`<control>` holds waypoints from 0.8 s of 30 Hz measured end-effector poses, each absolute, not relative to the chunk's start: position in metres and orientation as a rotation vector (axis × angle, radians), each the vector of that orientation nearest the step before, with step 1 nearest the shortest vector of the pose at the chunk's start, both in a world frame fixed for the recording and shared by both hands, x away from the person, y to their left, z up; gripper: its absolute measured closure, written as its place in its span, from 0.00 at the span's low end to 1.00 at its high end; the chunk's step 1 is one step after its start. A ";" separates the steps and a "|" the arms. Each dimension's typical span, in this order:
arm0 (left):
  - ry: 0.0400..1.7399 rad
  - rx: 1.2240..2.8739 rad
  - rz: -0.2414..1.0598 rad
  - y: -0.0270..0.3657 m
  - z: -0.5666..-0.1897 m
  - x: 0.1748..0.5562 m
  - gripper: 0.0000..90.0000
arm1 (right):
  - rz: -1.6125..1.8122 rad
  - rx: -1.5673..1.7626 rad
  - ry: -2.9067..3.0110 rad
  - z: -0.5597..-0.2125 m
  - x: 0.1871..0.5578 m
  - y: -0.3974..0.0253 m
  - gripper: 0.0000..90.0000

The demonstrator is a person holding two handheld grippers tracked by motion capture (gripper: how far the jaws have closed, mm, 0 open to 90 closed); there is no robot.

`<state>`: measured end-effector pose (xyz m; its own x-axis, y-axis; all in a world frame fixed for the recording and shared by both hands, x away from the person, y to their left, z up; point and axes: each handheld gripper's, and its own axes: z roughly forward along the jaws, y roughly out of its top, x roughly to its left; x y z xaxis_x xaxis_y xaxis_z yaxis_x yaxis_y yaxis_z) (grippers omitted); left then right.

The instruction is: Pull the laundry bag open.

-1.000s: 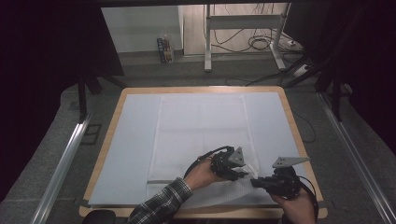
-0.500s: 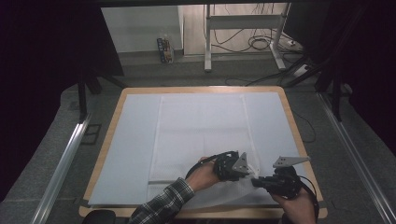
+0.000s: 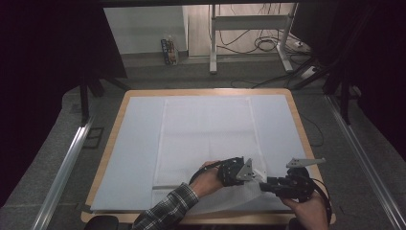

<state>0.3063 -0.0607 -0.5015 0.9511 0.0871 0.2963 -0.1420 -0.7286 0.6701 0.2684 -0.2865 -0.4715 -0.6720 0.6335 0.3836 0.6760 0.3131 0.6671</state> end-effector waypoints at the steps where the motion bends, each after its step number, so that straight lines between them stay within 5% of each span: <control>1: -0.040 2.351 0.407 -0.061 -0.502 0.306 0.96 | -1.322 -1.268 -2.490 -0.470 0.269 -0.289 0.59; 9: -0.059 2.353 0.427 -0.062 -0.502 0.303 0.96 | -1.334 -1.413 -2.303 -0.471 0.286 -0.299 0.38; 13: -0.054 2.341 0.434 -0.061 -0.501 0.303 0.96 | -1.298 -1.460 -2.283 -0.476 0.299 -0.295 0.39; 15: -0.050 2.340 0.434 -0.061 -0.501 0.303 0.96 | -1.274 -1.444 -2.268 -0.481 0.302 -0.292 0.45; 20: -0.029 2.326 0.421 -0.059 -0.500 0.306 0.96 | -1.276 -1.399 -2.290 -0.483 0.302 -0.291 0.86; 24: -0.009 2.322 0.394 -0.058 -0.500 0.307 0.96 | -1.278 -1.365 -2.373 -0.480 0.299 -0.288 0.94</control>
<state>0.3075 -0.0576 -0.5002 0.9523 0.1117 0.2839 -0.1249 -0.7060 0.6971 0.2995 -0.2879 -0.4802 -0.5861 0.6560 0.4755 0.7579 0.2365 0.6079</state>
